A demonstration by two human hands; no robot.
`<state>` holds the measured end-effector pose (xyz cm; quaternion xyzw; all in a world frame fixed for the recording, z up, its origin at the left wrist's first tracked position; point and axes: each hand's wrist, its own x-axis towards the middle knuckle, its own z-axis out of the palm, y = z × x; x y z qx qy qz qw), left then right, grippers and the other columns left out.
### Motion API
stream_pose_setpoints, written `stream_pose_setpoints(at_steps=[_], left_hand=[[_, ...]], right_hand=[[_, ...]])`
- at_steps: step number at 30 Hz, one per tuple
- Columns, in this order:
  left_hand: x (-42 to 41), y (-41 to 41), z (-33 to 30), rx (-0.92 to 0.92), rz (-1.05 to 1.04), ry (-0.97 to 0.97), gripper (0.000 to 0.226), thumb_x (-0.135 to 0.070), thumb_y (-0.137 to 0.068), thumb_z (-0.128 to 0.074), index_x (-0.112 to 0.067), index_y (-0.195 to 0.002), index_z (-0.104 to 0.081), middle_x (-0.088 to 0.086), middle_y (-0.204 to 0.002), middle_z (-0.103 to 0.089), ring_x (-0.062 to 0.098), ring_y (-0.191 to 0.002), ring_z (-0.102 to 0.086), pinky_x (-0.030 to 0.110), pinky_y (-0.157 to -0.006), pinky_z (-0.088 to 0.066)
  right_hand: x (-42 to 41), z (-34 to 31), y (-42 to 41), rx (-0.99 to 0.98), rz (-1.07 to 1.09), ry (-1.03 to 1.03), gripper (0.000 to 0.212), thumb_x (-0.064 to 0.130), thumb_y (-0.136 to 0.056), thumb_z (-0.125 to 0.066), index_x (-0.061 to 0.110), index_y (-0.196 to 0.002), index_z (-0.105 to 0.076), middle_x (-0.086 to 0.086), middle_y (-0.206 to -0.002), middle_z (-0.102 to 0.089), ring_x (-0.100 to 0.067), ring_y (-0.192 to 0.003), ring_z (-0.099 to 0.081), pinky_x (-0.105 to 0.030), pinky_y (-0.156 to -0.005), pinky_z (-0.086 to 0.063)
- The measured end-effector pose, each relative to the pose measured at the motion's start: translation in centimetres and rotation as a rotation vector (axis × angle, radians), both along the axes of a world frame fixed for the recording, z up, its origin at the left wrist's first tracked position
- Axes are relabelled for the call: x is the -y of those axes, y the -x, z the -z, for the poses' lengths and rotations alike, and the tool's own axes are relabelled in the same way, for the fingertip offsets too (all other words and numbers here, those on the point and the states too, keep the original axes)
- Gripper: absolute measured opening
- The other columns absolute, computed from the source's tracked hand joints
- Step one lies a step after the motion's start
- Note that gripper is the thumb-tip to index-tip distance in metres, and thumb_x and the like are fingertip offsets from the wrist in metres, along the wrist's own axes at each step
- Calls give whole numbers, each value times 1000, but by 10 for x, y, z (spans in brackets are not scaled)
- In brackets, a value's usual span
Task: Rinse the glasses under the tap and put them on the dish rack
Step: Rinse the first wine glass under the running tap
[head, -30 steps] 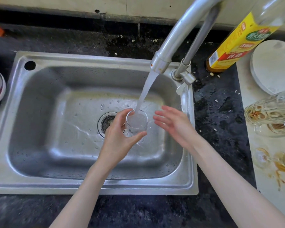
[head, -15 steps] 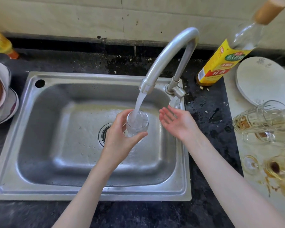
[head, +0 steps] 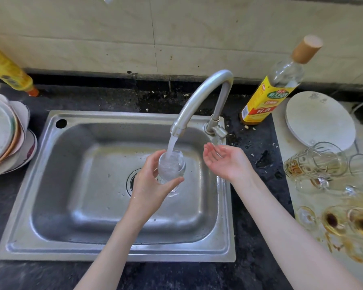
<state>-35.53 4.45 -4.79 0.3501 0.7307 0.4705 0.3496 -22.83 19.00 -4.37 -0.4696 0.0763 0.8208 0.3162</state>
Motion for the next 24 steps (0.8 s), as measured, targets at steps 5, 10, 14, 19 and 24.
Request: stream_pose_setpoints(at_steps=[5,10,14,19,24], left_hand=[[-5,-1,-9,0,-10,-22,63,-9,-64,-83,-39,-107,-49,-17,-109,-61,-3,-99,-59,17,-90,-46],[-13,-3,-19,-45,4,-35,64,-12,-64,-83,-43,-107,-48,-26,-108,-57,-13,-96,-54,7,-85,-41],[-15,-2,-22,-76,-18,-38,64,-16,-61,-85,-45,-105,-49,-28,-106,-59,-9,-98,-56,11,-85,-42],[-12,0,-23,-106,-26,-18,63,-21,-61,-85,-41,-109,-50,-26,-110,-58,-1,-100,-56,16,-82,-44],[-11,-2,-29,-106,-46,-31,59,-20,-63,-84,-45,-104,-49,-22,-109,-58,2,-93,-56,14,-77,-44]], right_hand=[[-15,-18,-10,2,-15,-32,17,3,-93,-44,-10,-97,-55,-17,-96,-57,-25,-88,-58,-30,-73,-49],[-33,-23,-13,13,-5,-51,19,4,-95,-39,-8,-98,-53,-15,-96,-59,-24,-87,-59,-30,-68,-48],[-36,-25,-12,9,17,-58,19,6,-96,-38,-7,-100,-52,-16,-92,-59,-23,-88,-59,-29,-71,-48],[-40,-28,-15,-22,24,-57,21,9,-97,-39,-8,-99,-52,-16,-92,-58,-21,-88,-58,-27,-69,-48],[-29,-21,-19,138,-187,-176,23,13,-97,-43,-3,-109,-54,-13,-96,-58,-22,-86,-58,-29,-71,-48]])
